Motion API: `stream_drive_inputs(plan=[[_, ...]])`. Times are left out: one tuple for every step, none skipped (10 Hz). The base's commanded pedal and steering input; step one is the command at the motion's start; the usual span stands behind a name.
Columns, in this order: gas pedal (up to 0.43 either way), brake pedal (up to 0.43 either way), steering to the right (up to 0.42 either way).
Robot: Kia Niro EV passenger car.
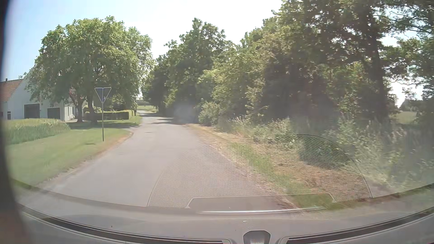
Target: Follow the waypoints while adhering to traffic rules and regulations
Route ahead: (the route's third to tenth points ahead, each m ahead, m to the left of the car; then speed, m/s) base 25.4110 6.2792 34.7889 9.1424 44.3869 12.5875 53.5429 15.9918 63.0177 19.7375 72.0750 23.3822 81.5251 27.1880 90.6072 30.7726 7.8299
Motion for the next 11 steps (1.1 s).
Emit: stream_drive_inputs(plan=[[0.331,0.006,-0.22],[0.331,0.006,-0.201],[0.48,0.006,-0.171],[0.48,0.006,-0.139],[0.449,0.006,-0.118],[0.429,0.006,-0.087],[0.429,0.006,-0.057],[0.429,0.006,-0.053],[0.429,0.006,-0.052],[0.429,0.006,-0.045],[0.429,0.006,-0.039]])
